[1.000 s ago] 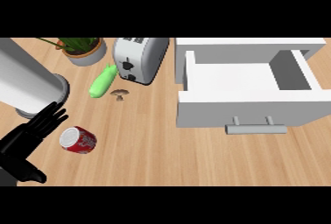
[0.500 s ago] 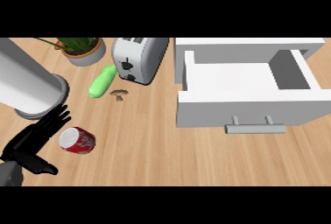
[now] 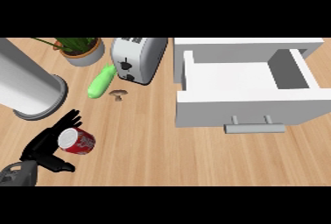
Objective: Pick up the can, place it into the drawer and close the drawer
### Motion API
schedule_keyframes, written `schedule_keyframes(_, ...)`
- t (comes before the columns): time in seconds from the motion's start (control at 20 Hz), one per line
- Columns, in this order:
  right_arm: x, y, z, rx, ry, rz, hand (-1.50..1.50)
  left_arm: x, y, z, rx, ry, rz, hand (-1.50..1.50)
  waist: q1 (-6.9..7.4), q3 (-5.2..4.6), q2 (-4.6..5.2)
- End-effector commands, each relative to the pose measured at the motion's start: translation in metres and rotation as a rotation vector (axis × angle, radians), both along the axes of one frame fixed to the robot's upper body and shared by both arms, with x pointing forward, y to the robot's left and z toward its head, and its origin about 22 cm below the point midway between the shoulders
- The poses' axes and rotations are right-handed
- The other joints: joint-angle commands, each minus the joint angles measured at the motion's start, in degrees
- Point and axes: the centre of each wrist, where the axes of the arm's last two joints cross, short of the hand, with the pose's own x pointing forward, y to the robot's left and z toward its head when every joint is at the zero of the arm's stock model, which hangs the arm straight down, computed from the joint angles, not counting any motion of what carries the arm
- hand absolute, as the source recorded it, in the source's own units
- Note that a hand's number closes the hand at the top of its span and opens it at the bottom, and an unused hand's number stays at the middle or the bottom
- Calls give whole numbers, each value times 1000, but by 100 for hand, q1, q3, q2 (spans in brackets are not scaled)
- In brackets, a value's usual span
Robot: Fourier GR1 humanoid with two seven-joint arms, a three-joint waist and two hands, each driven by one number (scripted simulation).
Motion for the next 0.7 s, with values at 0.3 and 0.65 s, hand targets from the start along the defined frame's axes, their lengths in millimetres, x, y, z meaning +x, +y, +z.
schedule_keyframes(0.3, 6, -3, 15, 10, -5, -5, -150, 0, -10, -15, -123, -20, -57, -150, 15, -2, 6)
schedule_keyframes(0.65, 1, -13, 12, 9, -4, 23, -150, 17, -33, -17, -221, 22, -78, 150, 9, 3, -3)
